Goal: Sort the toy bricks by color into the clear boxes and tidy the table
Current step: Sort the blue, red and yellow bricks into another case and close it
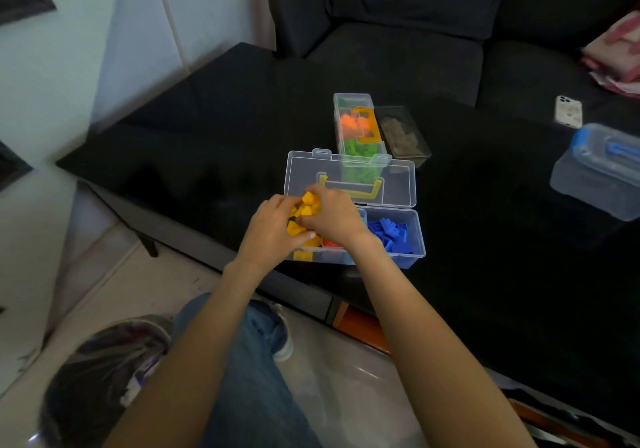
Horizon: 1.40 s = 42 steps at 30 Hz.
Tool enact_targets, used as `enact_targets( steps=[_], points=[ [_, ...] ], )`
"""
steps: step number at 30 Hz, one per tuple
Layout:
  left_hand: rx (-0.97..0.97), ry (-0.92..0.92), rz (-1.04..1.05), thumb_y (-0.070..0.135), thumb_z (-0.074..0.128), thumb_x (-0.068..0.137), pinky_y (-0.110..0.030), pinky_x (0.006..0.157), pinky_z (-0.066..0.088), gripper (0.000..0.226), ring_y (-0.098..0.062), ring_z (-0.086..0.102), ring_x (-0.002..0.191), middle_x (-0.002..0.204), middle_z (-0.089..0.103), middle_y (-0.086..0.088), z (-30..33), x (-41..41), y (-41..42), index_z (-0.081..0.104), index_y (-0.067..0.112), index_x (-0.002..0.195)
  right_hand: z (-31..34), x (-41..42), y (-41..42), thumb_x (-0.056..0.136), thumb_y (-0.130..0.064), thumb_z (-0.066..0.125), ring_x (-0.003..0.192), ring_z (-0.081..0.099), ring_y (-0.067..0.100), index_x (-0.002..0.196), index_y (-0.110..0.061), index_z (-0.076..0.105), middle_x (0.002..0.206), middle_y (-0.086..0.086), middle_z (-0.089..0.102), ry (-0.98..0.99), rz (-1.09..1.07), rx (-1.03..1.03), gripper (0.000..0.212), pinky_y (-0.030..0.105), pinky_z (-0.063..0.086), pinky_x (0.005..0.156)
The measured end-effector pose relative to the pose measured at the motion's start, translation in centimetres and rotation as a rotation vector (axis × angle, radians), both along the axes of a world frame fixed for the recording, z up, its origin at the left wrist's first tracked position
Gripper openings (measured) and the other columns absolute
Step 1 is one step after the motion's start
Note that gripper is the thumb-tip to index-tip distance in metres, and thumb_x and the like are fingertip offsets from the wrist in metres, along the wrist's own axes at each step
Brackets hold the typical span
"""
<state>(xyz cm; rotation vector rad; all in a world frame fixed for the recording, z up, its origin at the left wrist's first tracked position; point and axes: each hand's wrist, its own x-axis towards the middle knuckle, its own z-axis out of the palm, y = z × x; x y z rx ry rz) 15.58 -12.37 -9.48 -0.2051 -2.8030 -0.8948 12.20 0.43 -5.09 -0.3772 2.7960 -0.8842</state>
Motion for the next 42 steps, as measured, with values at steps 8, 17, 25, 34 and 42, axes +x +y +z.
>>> enact_targets(
  steps=[8, 17, 25, 34, 42],
  points=[
    [0.026, -0.027, 0.0, 0.032, 0.078, 0.072, -0.033, 0.089, 0.042, 0.067, -0.019, 0.05, 0.108, 0.119, 0.055, -0.004, 0.1, 0.0, 0.0, 0.048, 0.019, 0.13, 0.6, 0.1, 0.3, 0.082, -0.014, 0.066, 0.105, 0.058, 0.023, 0.124, -0.012, 0.057, 0.118, 0.012, 0.06, 0.043, 0.021, 0.076, 0.043, 0.024, 0.042, 0.076],
    [-0.102, 0.057, -0.059, 0.037, 0.056, 0.091, -0.028, 0.089, 0.041, 0.036, -0.017, 0.049, 0.111, 0.12, 0.057, -0.003, -0.4, -0.8, 1.5, 0.056, 0.018, 0.122, -0.5, 0.1, 3.1, 0.089, -0.009, 0.054, 0.096, 0.063, 0.021, 0.109, -0.008, 0.068, 0.104, 0.009, 0.07, 0.13, -0.051, -0.071, 0.025, 0.028, 0.049, 0.083],
    [-0.158, 0.05, -0.135, 0.024, 0.044, 0.098, -0.029, 0.092, 0.04, 0.046, -0.018, 0.046, 0.121, 0.13, 0.054, -0.005, 0.1, 0.3, 0.9, 0.036, 0.016, 0.142, -2.1, 0.1, 5.8, 0.089, -0.012, 0.057, 0.107, 0.057, 0.021, 0.11, -0.015, 0.068, 0.114, 0.006, 0.065, 0.207, 0.087, -0.01, 0.023, 0.032, 0.045, 0.093],
    [-0.326, 0.02, -0.162, 0.048, 0.015, 0.094, -0.035, 0.114, 0.01, 0.065, -0.016, 0.019, 0.143, 0.153, 0.028, -0.004, -2.4, -0.2, -0.3, 0.029, 0.011, 0.146, -4.7, 2.5, 6.7, 0.101, -0.04, 0.033, 0.145, 0.014, 0.014, 0.15, -0.018, 0.02, 0.157, -0.002, 0.02, 0.284, 0.25, 0.269, 0.056, 0.034, 0.016, 0.116],
    [0.07, 0.087, 0.034, 0.024, 0.048, 0.096, -0.035, 0.101, 0.041, 0.037, -0.015, 0.042, 0.126, 0.134, 0.05, -0.003, -0.1, -2.8, -1.1, 0.049, 0.016, 0.132, -2.1, 1.1, 7.8, 0.097, -0.027, 0.049, 0.133, 0.035, 0.011, 0.132, -0.018, 0.052, 0.142, -0.002, 0.043, 0.28, 0.118, -0.069, 0.037, 0.02, 0.025, 0.106]
  ],
)
